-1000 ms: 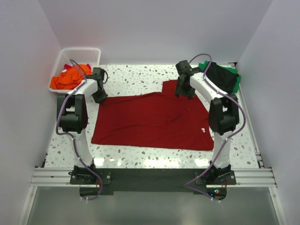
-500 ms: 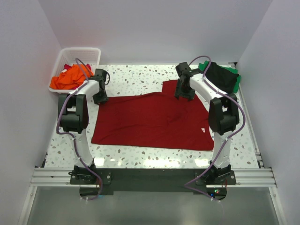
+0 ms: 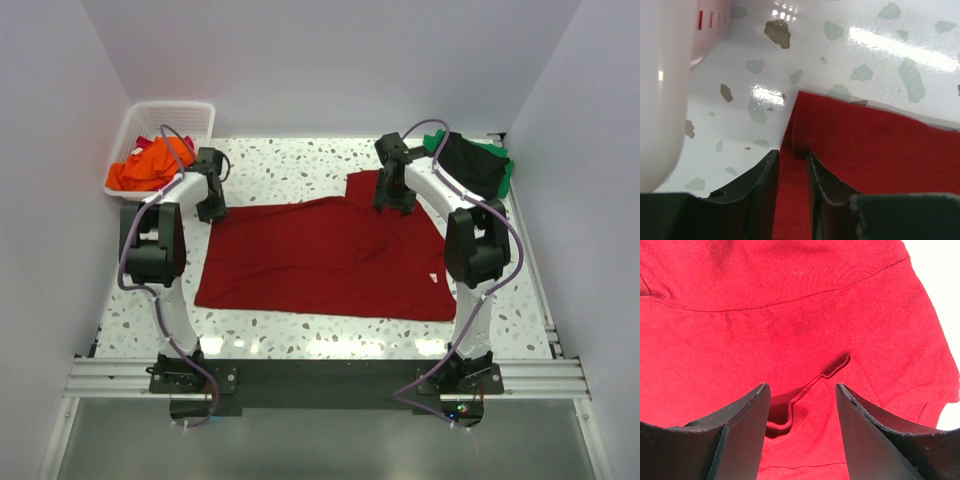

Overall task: Fold and stack the t-shirts
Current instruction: Fold the tshirt

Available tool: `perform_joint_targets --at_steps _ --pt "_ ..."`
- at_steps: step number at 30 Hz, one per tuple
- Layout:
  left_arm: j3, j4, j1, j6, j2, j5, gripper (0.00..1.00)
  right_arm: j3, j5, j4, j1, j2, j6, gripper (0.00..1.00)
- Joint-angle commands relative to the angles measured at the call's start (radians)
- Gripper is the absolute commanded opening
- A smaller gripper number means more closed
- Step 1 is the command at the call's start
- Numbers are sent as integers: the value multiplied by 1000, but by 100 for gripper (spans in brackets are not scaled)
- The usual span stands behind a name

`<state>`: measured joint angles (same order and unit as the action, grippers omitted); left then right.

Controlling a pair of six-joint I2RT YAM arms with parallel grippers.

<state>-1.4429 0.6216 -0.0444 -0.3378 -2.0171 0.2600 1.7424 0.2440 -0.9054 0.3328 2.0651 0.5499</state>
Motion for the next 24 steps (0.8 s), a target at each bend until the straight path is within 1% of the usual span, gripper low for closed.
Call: perform_joint_targets --at_steps 1,6,13,20,24 --pt "33 -148 44 46 7 -96 32 8 -3 -18 -3 -43 -18 59" --pt "64 -177 44 42 31 -122 32 6 -6 -15 -3 -40 -13 58" --pt "62 -169 44 37 -12 -122 31 14 -11 -15 -3 -33 -11 58" --pt "42 -126 44 16 -52 -67 32 8 -9 -16 -3 -31 -11 58" --pt "12 -73 44 -6 -87 -24 32 12 -12 -15 -5 -26 -10 58"
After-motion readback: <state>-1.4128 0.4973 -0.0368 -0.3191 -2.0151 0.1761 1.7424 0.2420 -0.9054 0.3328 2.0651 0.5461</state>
